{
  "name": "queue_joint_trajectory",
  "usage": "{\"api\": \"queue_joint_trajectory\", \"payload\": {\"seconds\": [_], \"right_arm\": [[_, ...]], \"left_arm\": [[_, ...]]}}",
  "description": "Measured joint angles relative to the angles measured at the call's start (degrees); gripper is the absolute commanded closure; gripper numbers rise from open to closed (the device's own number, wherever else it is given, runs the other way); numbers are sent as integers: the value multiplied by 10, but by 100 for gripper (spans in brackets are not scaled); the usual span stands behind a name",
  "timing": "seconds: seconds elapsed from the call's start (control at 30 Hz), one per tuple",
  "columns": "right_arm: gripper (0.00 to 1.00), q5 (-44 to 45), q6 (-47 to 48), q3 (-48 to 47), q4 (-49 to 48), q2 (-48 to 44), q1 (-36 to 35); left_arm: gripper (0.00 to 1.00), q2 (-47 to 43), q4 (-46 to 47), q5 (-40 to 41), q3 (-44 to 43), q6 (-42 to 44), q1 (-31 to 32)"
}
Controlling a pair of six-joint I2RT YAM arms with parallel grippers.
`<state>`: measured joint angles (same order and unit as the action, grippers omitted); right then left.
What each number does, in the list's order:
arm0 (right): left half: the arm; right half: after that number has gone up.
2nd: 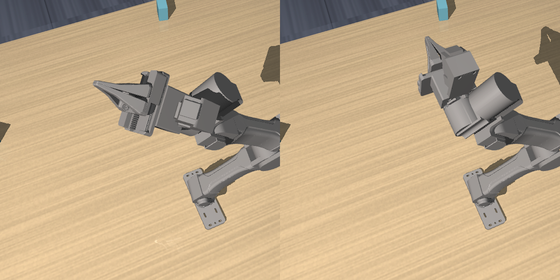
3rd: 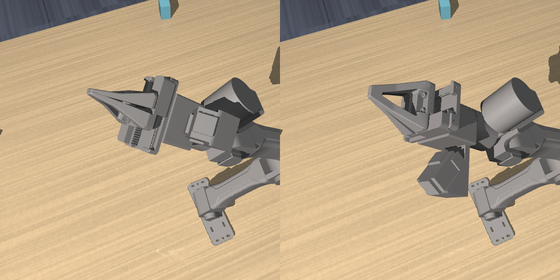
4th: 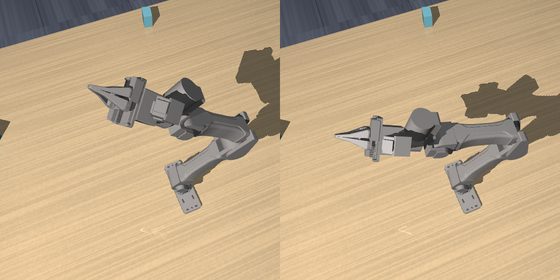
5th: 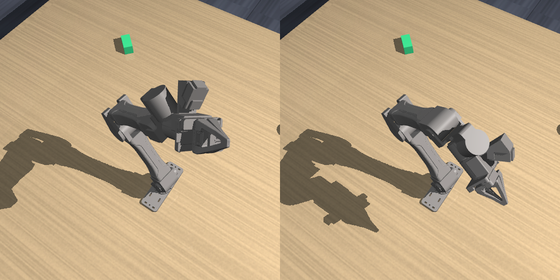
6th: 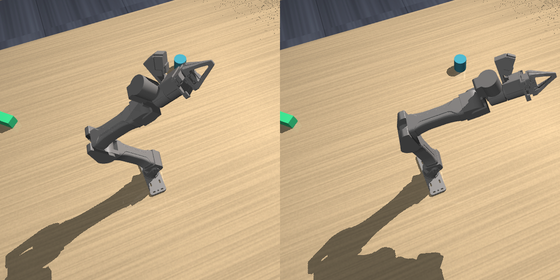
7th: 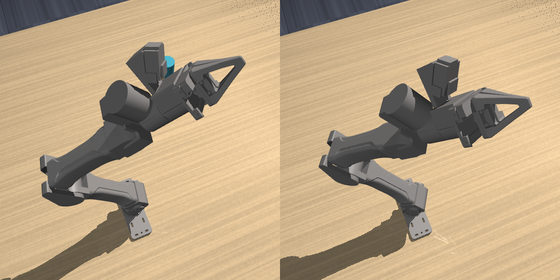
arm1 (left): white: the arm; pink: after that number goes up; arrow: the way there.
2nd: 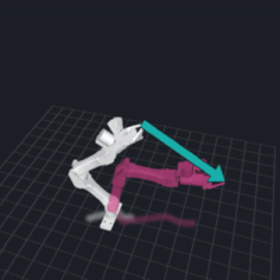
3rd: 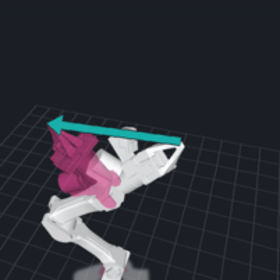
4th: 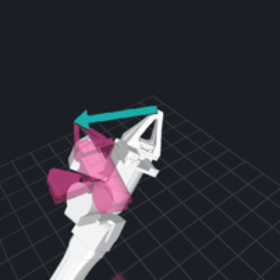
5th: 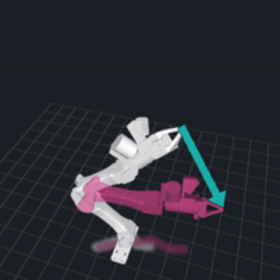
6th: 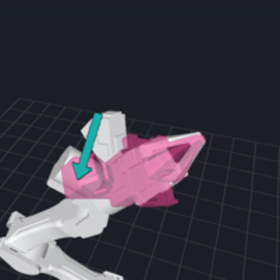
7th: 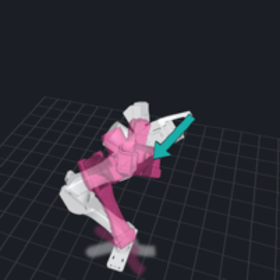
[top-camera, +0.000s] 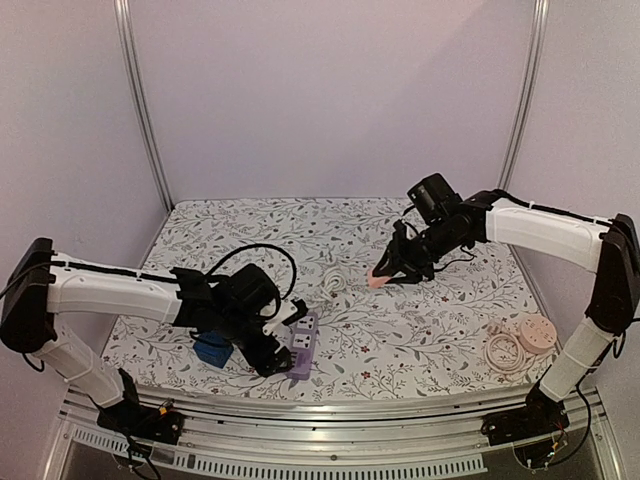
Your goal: Insert the plug
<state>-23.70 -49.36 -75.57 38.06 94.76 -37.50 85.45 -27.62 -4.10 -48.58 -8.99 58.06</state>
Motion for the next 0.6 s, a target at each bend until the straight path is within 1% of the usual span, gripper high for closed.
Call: {"api": "queue_joint_trajectory", "payload": {"seconds": [0.1, 0.2, 0.37, 0.5, 0.6], "right_arm": [[100, 6, -3, 1, 5, -2, 0], [100, 9, -6, 2, 11, -7, 0], [100, 11, -9, 6, 14, -18, 0], [100, 12, -10, 11, 18, -27, 0], [100, 16, -10, 13, 18, -32, 0]], "left_arm": [[24, 14, 3, -22, 6, -15, 0], [34, 34, 10, -42, 7, -24, 0], [46, 76, 22, -68, 0, -33, 0], [52, 113, 30, -87, -27, -34, 0], [53, 140, 33, -99, -54, -35, 0]]}}
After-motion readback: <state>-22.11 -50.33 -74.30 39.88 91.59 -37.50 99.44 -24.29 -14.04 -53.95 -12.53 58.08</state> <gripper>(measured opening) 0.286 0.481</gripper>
